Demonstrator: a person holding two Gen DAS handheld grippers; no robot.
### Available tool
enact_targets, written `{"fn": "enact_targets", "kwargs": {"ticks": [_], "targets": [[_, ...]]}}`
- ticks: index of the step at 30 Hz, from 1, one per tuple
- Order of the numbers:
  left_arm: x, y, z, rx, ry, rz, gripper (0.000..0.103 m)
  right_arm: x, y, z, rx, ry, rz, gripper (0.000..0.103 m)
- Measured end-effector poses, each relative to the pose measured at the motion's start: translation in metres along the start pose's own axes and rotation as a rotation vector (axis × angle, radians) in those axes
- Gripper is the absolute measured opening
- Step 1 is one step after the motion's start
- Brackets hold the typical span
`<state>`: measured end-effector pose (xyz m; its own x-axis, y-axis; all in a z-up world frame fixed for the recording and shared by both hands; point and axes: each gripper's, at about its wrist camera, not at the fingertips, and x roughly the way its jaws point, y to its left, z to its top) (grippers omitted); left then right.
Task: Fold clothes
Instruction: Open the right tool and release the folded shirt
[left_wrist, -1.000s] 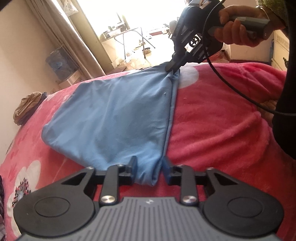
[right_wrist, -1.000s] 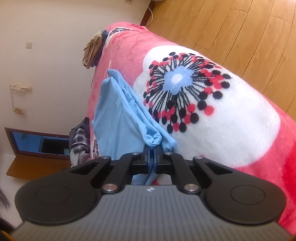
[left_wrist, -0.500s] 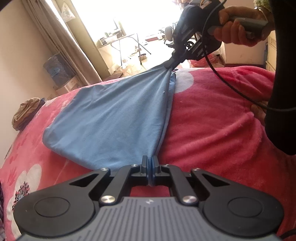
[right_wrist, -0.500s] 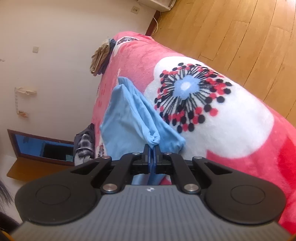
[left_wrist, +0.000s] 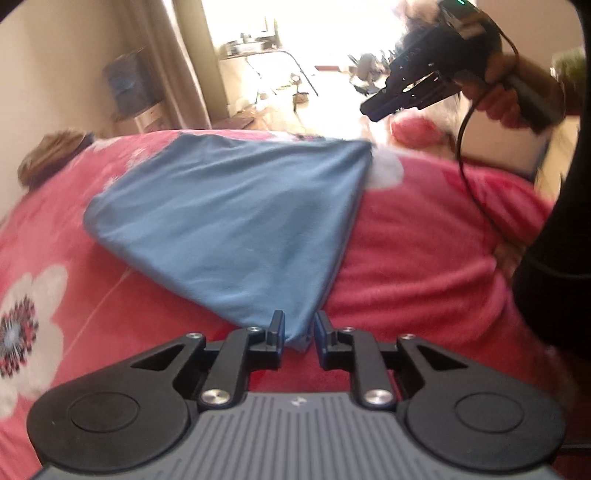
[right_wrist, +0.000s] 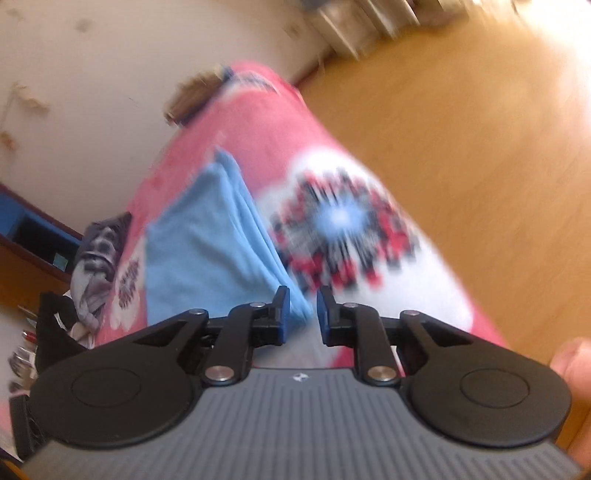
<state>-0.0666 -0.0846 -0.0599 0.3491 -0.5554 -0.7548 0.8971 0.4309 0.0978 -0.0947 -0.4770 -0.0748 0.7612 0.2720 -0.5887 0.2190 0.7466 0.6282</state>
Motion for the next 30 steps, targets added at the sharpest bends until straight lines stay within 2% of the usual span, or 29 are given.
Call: {"fn": "enact_targets", "kwargs": {"ticks": [1,3,6,8,9,11,13,18,22,24,25,26,27,29,30], "targets": [[-0.003,0.003,0.003,-0.031,-0.011,-0.008,0.019,-0.001,0.009,0.005,-0.043,-0.016,0.018,0.016],[-0.002,0.007,0.011,-0.079,-0.041,-0.012,0.019,0.009,0.039,0.004,-0.191,0.009,0.056,0.016],[0.014,0.007,0.027,-0.093,-0.075,0.023,0.020,0.032,0.078,-0.008,-0.415,0.068,0.084,0.016],[0.030,0.002,0.031,-0.062,-0.059,0.042,0.023,0.053,0.092,-0.025,-0.524,0.120,0.078,0.015],[0.038,-0.001,0.028,-0.035,-0.033,0.051,0.023,0.062,0.095,-0.034,-0.570,0.145,0.058,0.014],[0.051,-0.009,0.020,0.017,0.012,0.071,0.023,0.079,0.093,-0.054,-0.703,0.208,-0.062,0.013],[0.050,-0.015,0.010,0.040,-0.005,0.095,0.024,0.072,0.091,-0.056,-0.717,0.211,-0.081,0.013],[0.053,-0.007,0.012,-0.070,-0.001,0.083,0.025,0.081,0.085,-0.035,-0.721,0.177,-0.102,0.013],[0.052,-0.004,0.012,-0.095,0.005,0.073,0.026,0.096,0.079,-0.013,-0.721,0.141,-0.116,0.013],[0.051,-0.003,0.011,-0.101,0.008,0.068,0.026,0.103,0.076,-0.002,-0.721,0.123,-0.124,0.010],[0.051,-0.003,0.011,-0.107,0.011,0.068,0.026,0.107,0.075,0.003,-0.721,0.114,-0.127,0.000],[0.051,-0.002,0.012,-0.114,0.013,0.068,0.026,0.107,0.076,0.011,-0.713,0.088,-0.134,0.000],[0.050,-0.003,0.011,-0.114,0.012,0.067,0.026,0.105,0.077,0.019,-0.704,0.059,-0.142,0.005],[0.050,-0.002,0.011,-0.108,0.012,0.063,0.027,0.102,0.081,0.035,-0.685,0.000,-0.157,0.005],[0.050,-0.001,0.010,-0.111,0.011,0.058,0.027,0.104,0.087,0.040,-0.667,-0.005,-0.114,0.005]]}}
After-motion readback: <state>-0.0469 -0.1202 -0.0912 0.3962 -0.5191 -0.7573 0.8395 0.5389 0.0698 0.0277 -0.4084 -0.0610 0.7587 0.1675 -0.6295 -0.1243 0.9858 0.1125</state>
